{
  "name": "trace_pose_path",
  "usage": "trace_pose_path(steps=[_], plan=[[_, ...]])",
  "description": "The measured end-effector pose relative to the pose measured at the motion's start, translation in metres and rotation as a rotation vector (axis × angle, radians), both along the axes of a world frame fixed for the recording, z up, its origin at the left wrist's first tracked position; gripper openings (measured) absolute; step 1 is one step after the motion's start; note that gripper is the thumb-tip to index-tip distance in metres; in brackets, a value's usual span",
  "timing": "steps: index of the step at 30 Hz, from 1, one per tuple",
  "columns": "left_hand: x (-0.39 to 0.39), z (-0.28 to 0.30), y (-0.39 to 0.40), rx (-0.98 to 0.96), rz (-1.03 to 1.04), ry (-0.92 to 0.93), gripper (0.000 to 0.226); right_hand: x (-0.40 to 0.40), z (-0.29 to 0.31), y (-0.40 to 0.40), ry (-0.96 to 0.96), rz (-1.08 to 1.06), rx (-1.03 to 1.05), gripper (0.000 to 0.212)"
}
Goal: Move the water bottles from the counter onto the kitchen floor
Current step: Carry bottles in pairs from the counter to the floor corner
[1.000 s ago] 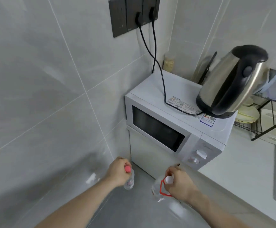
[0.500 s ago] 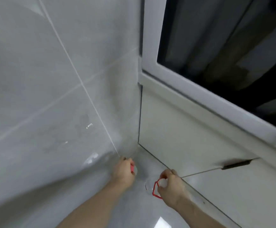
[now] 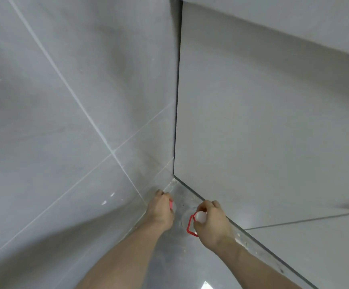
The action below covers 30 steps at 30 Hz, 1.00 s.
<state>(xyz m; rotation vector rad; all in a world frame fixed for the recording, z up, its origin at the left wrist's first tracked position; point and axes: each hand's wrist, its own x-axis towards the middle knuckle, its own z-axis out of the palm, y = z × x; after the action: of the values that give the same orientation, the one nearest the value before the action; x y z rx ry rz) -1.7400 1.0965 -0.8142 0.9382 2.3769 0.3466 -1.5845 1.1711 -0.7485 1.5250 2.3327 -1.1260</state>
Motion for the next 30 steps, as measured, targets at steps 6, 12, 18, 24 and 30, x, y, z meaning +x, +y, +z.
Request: trace_pose_path(steps=[6, 12, 18, 24, 30], plan=[[-0.005, -0.029, 0.005, 0.002, -0.047, 0.011, 0.031, -0.010, -0.023, 0.004, -0.001, 0.035, -0.012, 0.021], [-0.009, -0.047, 0.006, -0.010, -0.084, 0.032, 0.031, -0.033, -0.033, 0.006, 0.085, 0.035, -0.007, 0.018], [-0.020, -0.048, 0.011, 0.025, -0.049, 0.039, 0.031, -0.037, -0.036, 0.008, 0.105, 0.024, -0.020, 0.017], [-0.021, -0.037, 0.005, -0.007, -0.093, -0.022, 0.037, -0.031, -0.024, 0.011, 0.035, 0.101, -0.050, 0.043], [-0.005, 0.032, -0.037, -0.023, -0.050, -0.146, 0.051, 0.014, 0.047, -0.015, -0.006, 0.072, -0.083, 0.055]])
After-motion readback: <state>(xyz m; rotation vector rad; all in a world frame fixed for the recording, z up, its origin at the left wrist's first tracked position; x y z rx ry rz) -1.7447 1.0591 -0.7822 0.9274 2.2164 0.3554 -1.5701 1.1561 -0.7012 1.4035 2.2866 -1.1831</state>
